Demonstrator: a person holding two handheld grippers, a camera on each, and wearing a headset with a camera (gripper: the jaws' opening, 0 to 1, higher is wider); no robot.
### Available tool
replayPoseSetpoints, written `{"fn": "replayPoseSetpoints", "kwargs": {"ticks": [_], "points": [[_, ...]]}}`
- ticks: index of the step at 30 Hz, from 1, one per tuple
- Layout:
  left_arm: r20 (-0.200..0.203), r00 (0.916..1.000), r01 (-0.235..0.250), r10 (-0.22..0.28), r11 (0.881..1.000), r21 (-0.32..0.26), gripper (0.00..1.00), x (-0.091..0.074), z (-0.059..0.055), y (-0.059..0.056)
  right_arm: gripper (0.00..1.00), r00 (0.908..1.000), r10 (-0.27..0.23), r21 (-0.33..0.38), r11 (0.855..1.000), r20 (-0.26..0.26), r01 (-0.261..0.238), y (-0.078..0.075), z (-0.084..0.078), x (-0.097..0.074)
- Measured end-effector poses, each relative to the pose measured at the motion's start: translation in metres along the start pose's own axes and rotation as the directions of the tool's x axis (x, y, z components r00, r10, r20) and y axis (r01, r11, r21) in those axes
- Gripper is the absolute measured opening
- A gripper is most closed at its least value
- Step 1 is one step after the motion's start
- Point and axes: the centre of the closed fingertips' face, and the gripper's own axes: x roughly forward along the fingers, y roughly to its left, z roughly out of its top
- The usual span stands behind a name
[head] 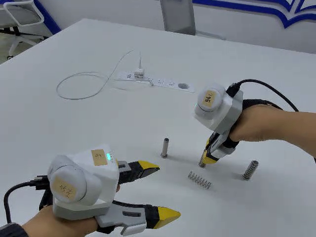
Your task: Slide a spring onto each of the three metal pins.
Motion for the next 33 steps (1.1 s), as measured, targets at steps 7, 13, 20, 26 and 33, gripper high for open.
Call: {"fn": "replayPoseSetpoints", "kwargs": {"ticks": [7, 13, 20, 26, 33], "points": [[-0.002, 1.0, -0.001, 0.001, 1.0, 0.001, 0.58, -0.001, -0.001, 0.0, 0.19, 0.9999, -0.003, 0.004, 1.0, 0.014, 0.003, 0.001, 0.001, 0.0], [-0.001, 1.0, 0.001, -0.001, 1.0, 0.005, 0.58, 0.0, 0.001, -0.001, 0.22, 0.9994, -0.016, 0.007, 1.0, 0.031, 0.016, -0.001, 0.0, -0.006], [-0.001, 1.0, 0.001, -0.001, 1.0, 0.01, 0.58, 0.001, 0.002, 0.001, 0.22, 0.9982, -0.032, 0.039, 0.999, 0.051, 0.03, -0.001, -0.006, -0.015], [-0.003, 1.0, 0.005, -0.005, 1.0, 0.013, 0.58, 0.003, 0.001, 0.001, 0.22, 0.9978, -0.033, 0.053, 0.998, 0.058, 0.03, 0.007, -0.012, -0.019], [-0.004, 1.0, 0.008, -0.008, 1.0, 0.017, 0.58, 0.004, 0.001, 0.002, 0.22, 0.9962, -0.01, 0.106, 0.994, 0.087, 0.001, 0.022, -0.017, -0.019]]}}
